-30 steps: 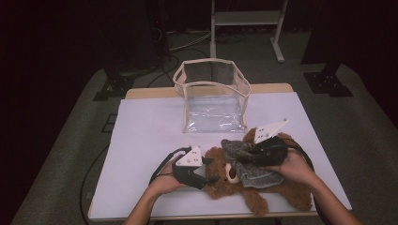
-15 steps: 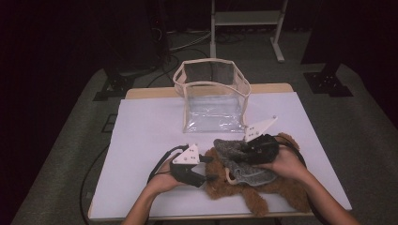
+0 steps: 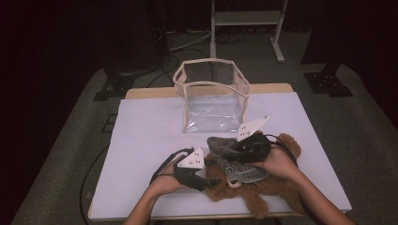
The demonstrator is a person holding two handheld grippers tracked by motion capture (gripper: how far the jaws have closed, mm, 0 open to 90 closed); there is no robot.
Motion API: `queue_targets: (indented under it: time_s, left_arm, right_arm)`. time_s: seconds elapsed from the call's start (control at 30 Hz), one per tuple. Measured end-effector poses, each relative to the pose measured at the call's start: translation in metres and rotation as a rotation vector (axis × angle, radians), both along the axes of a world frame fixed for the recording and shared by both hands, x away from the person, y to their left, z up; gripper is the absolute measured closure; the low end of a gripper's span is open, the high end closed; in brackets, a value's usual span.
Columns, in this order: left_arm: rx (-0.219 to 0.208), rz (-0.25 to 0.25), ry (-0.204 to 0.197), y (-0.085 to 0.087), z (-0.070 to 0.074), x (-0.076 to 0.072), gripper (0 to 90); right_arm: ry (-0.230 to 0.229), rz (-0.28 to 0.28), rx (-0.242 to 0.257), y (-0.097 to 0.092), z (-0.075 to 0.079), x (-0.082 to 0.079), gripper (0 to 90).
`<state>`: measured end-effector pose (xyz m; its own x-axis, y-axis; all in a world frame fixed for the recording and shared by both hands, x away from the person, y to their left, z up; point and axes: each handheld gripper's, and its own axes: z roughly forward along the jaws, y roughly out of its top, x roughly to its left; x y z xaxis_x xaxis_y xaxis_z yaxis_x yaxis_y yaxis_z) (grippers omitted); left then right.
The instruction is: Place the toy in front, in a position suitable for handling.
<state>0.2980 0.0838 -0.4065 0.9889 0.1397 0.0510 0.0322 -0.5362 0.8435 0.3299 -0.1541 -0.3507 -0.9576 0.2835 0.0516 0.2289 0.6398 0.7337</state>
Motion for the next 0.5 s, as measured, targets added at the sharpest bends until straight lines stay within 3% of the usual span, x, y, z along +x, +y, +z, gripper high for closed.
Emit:
queue_targets:
  time_s: [0.17,0.3,0.5]
  left_arm:
    - [-0.010,0.025,-0.006,0.003,0.005,0.001,41.1]
    - [-0.046,0.039,0.021,0.001,0.006,0.003,41.4]
    - [-0.024,0.014,0.015,-0.005,0.005,-0.001,42.6]
  right_arm:
    - [0.006,-0.051,-0.030,-0.028,-0.005,-0.005,80.3]
    - [0.043,-0.078,-0.004,-0.046,-0.008,-0.014,80.3]
    - [0.015,-0.047,-0.012,-0.027,0.001,-0.012,80.3]
